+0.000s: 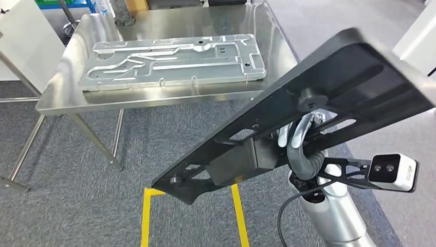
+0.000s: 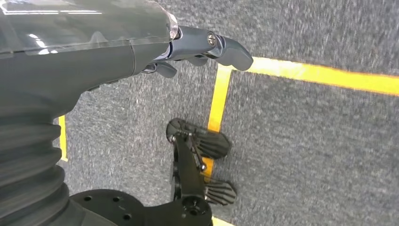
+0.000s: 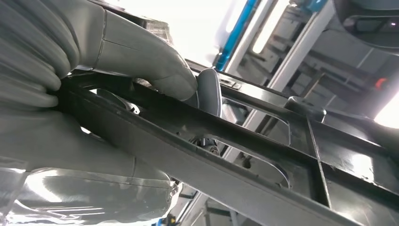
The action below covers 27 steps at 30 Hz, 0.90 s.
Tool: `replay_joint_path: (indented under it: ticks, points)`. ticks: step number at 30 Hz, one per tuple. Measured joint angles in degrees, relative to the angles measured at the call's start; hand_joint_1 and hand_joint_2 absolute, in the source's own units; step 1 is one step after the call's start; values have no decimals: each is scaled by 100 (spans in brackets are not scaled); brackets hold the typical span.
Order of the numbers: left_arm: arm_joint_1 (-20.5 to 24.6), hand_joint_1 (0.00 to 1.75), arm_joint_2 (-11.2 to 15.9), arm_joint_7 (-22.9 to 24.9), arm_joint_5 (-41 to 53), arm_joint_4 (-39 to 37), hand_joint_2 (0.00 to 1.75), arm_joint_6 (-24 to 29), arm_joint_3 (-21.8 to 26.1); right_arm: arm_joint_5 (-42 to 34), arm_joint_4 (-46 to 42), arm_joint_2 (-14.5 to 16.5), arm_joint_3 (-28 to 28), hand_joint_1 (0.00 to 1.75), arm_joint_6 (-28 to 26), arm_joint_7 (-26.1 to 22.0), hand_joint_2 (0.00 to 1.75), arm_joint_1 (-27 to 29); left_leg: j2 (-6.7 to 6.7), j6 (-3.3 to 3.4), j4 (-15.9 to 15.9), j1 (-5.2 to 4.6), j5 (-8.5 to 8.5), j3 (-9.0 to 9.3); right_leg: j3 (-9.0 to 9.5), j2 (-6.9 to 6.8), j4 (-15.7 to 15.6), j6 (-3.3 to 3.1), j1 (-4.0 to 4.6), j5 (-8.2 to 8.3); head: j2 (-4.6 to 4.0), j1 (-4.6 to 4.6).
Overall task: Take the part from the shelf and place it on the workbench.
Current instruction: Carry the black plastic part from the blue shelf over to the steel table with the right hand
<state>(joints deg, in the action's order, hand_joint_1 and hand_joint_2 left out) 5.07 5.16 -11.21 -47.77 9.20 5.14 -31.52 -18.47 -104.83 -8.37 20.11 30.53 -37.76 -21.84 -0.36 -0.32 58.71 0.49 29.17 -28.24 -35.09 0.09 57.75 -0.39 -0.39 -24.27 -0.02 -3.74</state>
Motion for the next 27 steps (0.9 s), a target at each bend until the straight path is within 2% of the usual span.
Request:
replay_joint_path:
  ticks: [2, 3, 5, 6, 7, 8, 9, 10, 12, 13, 15, 16, 17, 18, 20, 21, 22, 23, 24, 26, 27]
  points:
    - [7, 0, 5, 5, -9, 0, 175, 0, -4, -1, -4, -7, -8, 175, 0, -7, 175, -4, 6, -34, 438, 14, 47, -241, 110, 2, -24, -70, -8, -44, 0, -1]
    - [10, 0, 7, 7, -14, 0, 175, 0, -7, -1, -6, -7, -9, 175, 0, -9, 175, -4, 8, -51, 781, 19, 139, -465, 152, -2, -32, -93, -6, -82, 0, -1]
    - [6, 0, 8, 8, -21, 0, 175, 0, -18, -1, -6, -7, -9, 175, 0, -11, 175, 3, 8, -90, 1417, 20, 437, -958, 239, 2, -33, -116, 3, -170, 0, -2]
    - [-3, 0, 9, 9, -22, 0, 175, 0, -25, 0, -6, -7, -9, 175, 0, -10, 175, 8, 8, -99, 1563, 20, 550, -1133, 293, 9, -33, -119, 7, -220, 0, -1]
    - [-13, 0, 10, 9, -22, 0, 175, 1, -31, 0, -6, -7, -9, 175, -1, -10, 175, 11, 8, -93, 1522, 20, 563, -1217, 358, 17, -32, -116, 10, -273, 0, -1]
    - [-20, 0, 14, 10, -22, 0, 175, 1, -36, 0, -7, -7, -11, 175, -3, -9, 175, 12, 8, -75, 1295, 20, 441, -1209, 434, 23, -32, -109, 12, -330, 0, -1]
    - [-24, 0, 19, 10, -22, 0, 175, 2, -40, 0, -7, -7, -13, 175, -8, -7, 175, 13, 9, -48, 933, 19, 180, -1136, 512, 27, -33, -97, 14, -391, 0, -1]
    - [-32, 0, 24, 12, -22, -2, 175, 3, -44, 0, -7, -7, -15, 175, -14, -5, 175, 13, 10, -16, 554, 12, -159, -1053, 581, 28, -27, -80, 20, -454, 0, -1]
    - [-37, 0, 30, 18, -22, -5, 175, 3, -51, 0, -10, -7, -19, 175, -27, 2, 175, 16, 11, 45, 93, -16, -580, -931, 670, 43, -29, -18, 30, -568, 0, -1]
    - [-37, 0, 30, 22, -21, -7, 175, 2, -55, 0, -15, -7, -22, 175, -33, 7, 175, 15, 8, 76, 32, -26, -632, -910, 698, 51, -10, 20, 36, -594, 0, -1]
    - [-26, 0, 29, 24, -21, -7, 175, 1, -62, -2, -35, -7, -31, 175, -45, 15, 175, 1, -3, 139, 1, -23, -587, -812, 718, 54, 94, 86, 32, -593, 0, 0]
    - [-21, 0, 29, 24, -21, -7, 175, 1, -64, -4, -44, -7, -39, 175, -51, 15, 175, -9, -5, 174, -21, -12, -560, -754, 662, 48, 258, 111, 28, -576, 0, 1]
    - [-15, 0, 30, 23, -21, -7, 175, 2, -65, -8, -51, -8, -49, 175, -55, 16, 175, -18, -5, 201, -35, -7, -531, -688, 530, 42, 496, 137, 22, -591, 0, 0]
    - [-11, 0, 30, 22, -22, -7, 175, 2, -66, -13, -53, -10, -56, 175, -56, 17, 175, -23, -4, 222, -47, -2, -494, -634, 320, 34, 820, 165, 11, -658, 0, 1]
    - [-12, 0, 31, 22, -24, -7, 175, 2, -66, -25, -52, -20, -64, 175, -50, 25, 175, -22, -8, 240, -49, -2, -396, -540, -189, 28, 1469, 215, 2, -950, 0, 1]
    - [-18, 0, 30, 22, -25, -7, 175, 2, -66, -30, -51, -26, -65, 175, -44, 29, 175, -19, -14, 240, -49, -2, -339, -480, -395, 25, 1645, 223, -3, -1092, 0, 1]
    - [-25, 0, 29, 22, -25, -7, 175, 2, -67, -32, -50, -32, -66, 175, -39, 33, 175, -19, -22, 236, -48, -2, -276, -405, -520, 23, 1654, 220, -3, -1150, 0, 1]
    - [-31, 0, 26, 22, -26, -7, 175, 2, -67, -33, -50, -34, -66, 175, -34, 35, 175, -19, -30, 229, -49, -1, -209, -316, -558, 22, 1489, 208, -1, -1078, 0, 1]
    - [-33, 0, 22, 21, -28, -7, 175, 2, -68, -33, -50, -37, -66, 175, -31, 37, 175, -19, -37, 217, -50, -2, -135, -218, -527, 21, 1175, 186, 5, -852, 0, 1]
    - [-40, 0, 14, 17, -40, -8, 175, 2, -69, -36, -42, -42, -64, 175, -27, 41, 175, -21, -50, 175, -58, -11, 14, -48, -419, 18, 460, 122, 36, -146, 0, 1]
    - [-30, 0, 11, 12, -52, -9, 175, 3, -70, -40, -35, -39, -60, 175, -25, 49, 175, -21, -54, 144, -71, -17, 82, 11, -379, 19, 234, 82, 58, 105, 0, 1]
